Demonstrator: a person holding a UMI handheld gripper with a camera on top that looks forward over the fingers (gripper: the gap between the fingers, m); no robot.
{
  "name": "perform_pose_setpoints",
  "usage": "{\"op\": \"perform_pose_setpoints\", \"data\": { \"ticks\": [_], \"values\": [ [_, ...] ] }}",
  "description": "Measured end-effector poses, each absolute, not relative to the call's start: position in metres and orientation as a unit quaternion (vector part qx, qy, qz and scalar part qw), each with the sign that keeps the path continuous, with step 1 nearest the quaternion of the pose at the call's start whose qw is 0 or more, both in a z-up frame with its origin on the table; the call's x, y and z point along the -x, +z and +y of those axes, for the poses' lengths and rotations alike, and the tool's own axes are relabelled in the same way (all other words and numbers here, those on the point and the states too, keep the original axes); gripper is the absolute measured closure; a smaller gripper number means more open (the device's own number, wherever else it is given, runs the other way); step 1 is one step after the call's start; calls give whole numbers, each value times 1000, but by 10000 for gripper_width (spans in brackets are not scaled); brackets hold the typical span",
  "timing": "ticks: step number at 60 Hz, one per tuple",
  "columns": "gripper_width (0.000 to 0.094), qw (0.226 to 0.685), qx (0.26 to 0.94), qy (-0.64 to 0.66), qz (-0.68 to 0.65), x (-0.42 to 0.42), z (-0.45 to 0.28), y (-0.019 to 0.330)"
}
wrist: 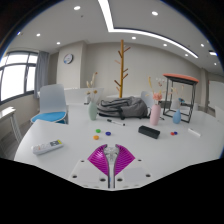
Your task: Unplug charger
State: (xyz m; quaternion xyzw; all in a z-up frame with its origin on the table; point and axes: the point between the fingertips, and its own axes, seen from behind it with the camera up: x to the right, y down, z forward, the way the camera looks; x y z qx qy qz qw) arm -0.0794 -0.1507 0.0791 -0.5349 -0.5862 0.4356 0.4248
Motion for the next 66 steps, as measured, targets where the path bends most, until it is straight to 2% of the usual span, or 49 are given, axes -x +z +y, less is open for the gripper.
{"op": "perform_pose_setpoints", "data": {
  "ticks": [2,6,10,15,19,24,31,40,48,50,54,56,61,66],
  "values": [
    [889,427,531,448,-578,90,-149,108],
    [888,389,563,468,-559,104,-135,149],
    [888,402,570,474,-538,114,-97,191],
    [888,405,587,459,-529,111,-42,204],
    [888,410,600,428,-537,102,8,191],
    [888,415,615,379,-553,83,72,158],
    [888,387,643,324,-575,58,133,97],
    [852,338,664,279,-606,39,162,23],
    [677,309,665,266,-626,33,159,-16],
    [515,309,667,254,-629,30,163,-20],
    [65,313,668,240,-631,22,165,-17],
    [111,313,667,243,-631,17,163,-10],
    [72,317,669,253,-622,1,157,19],
    [82,329,661,261,-622,-28,145,60]
  ]
}}
